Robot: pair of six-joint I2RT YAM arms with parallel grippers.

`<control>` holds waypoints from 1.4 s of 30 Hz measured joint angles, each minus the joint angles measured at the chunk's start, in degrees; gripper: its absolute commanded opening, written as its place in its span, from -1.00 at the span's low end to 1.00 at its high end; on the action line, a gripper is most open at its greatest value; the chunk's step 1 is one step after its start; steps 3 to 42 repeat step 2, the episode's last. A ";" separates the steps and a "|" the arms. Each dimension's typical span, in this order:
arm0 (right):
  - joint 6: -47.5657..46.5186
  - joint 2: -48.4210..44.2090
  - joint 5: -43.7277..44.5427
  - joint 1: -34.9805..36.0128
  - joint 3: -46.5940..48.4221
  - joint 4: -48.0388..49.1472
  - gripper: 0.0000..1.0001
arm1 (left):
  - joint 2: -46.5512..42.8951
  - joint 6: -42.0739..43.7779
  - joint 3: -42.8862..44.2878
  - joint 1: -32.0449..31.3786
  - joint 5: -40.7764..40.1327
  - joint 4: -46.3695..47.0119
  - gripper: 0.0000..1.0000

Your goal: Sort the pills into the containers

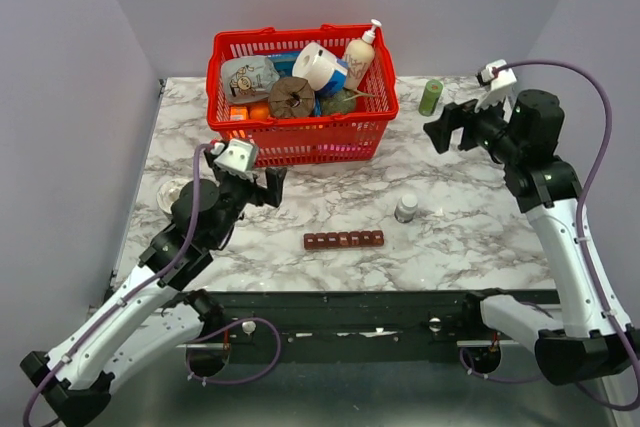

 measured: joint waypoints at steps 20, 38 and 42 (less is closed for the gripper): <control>0.20 -0.39 0.57 0.00 -0.04 0.09 0.99 | -1.05 0.00 -0.15 0.00 -0.52 -0.31 0.97; 0.20 -0.39 0.57 0.00 -0.04 0.09 0.99 | -1.05 0.00 -0.15 0.00 -0.52 -0.31 0.97; 0.20 -0.39 0.57 0.00 -0.04 0.09 0.99 | -1.05 0.00 -0.15 0.00 -0.52 -0.31 0.97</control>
